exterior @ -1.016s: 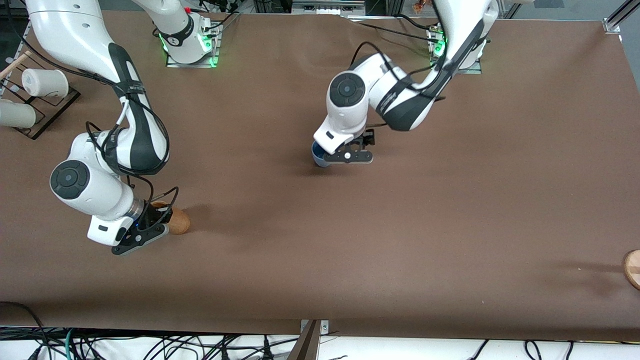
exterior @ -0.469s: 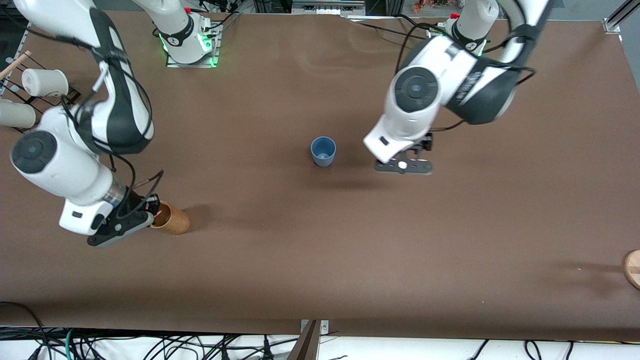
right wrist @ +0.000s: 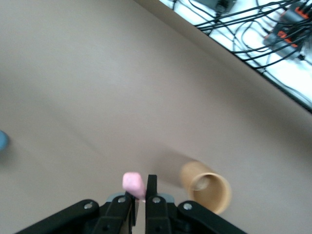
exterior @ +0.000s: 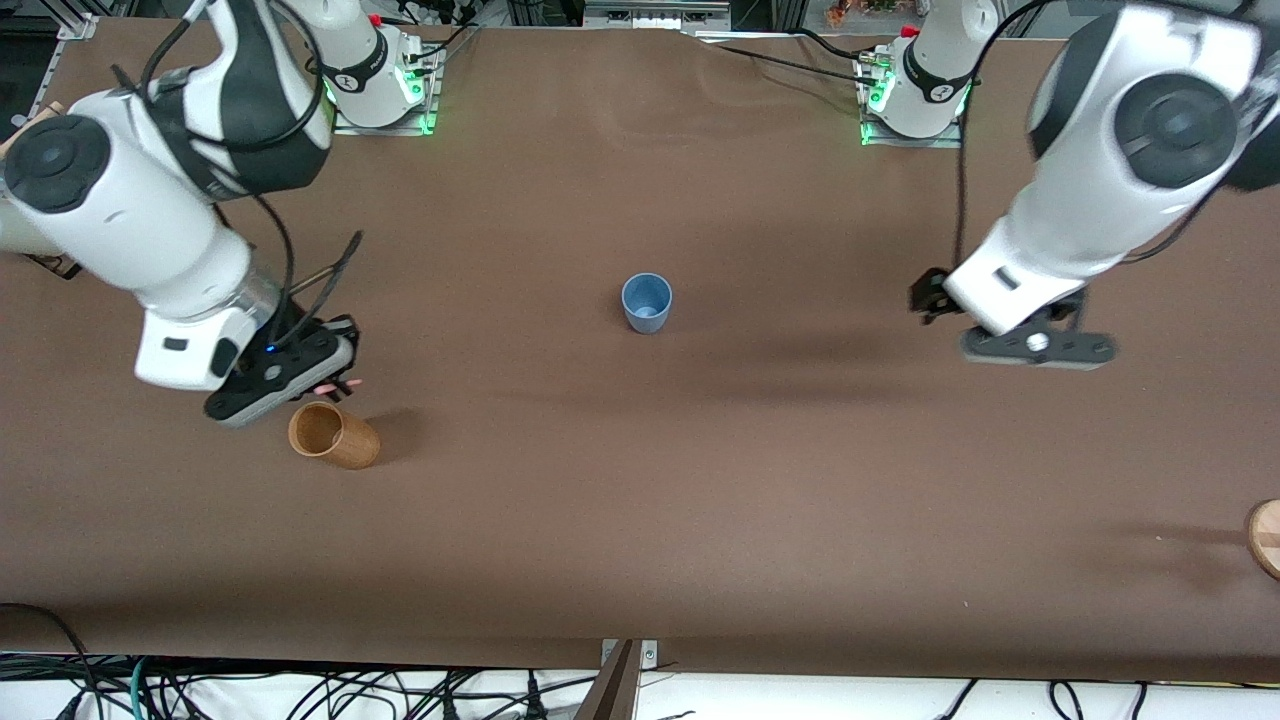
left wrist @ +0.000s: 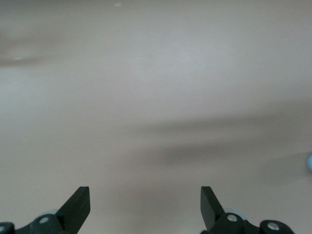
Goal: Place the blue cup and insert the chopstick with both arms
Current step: 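Carry the pink chopstick with the right gripper over the blue cup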
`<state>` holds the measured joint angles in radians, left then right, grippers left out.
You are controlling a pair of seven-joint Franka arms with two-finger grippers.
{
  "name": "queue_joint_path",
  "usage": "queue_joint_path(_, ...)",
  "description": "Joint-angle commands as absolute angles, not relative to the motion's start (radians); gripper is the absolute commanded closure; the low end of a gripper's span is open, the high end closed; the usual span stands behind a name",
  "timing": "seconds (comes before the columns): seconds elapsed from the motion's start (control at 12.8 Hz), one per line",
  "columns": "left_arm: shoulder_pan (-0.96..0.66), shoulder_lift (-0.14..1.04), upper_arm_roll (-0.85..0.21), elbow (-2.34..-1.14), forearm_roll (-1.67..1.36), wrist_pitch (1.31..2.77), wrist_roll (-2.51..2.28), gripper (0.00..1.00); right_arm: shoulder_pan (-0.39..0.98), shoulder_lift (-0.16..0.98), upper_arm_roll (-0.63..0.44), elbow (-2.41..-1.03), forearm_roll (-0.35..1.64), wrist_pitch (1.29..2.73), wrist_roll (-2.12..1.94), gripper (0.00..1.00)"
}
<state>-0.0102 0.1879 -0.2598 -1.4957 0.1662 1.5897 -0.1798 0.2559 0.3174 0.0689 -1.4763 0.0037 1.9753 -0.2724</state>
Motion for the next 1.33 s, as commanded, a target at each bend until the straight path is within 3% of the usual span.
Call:
queue_joint_path(0.0, -0.018, 0.006, -0.170, -1.716, 0.134, 1.621, 0.042, 0.00, 0.374, 0.327, 0.067, -1.454, 0.000, 1.941, -0.045, 1.00)
queue_joint_path(0.47, -0.017, -0.075, -0.117, -1.821, 0.046, 1.769, -0.033, 0.00, 0.670, 0.431, 0.057, -1.402, -0.021, 2.041, 0.486, 1.00)
queue_joint_path(0.7, -0.015, -0.074, -0.104, -1.818, 0.052, 1.770, -0.077, 0.00, 0.735, 0.509, 0.045, -1.375, -0.092, 2.143, 0.592, 1.00)
queue_joint_path(0.94, -0.017, -0.083, -0.104, -1.812, 0.075, 1.769, 0.039, 0.00, 0.833, 0.590, -0.037, -1.301, -0.095, 2.149, 0.649, 1.00)
queue_joint_path(1.25, -0.014, -0.077, -0.101, -1.813, 0.060, 1.769, -0.082, 0.00, 0.844, 0.598, -0.041, -1.312, -0.103, 2.177, 0.661, 1.00)
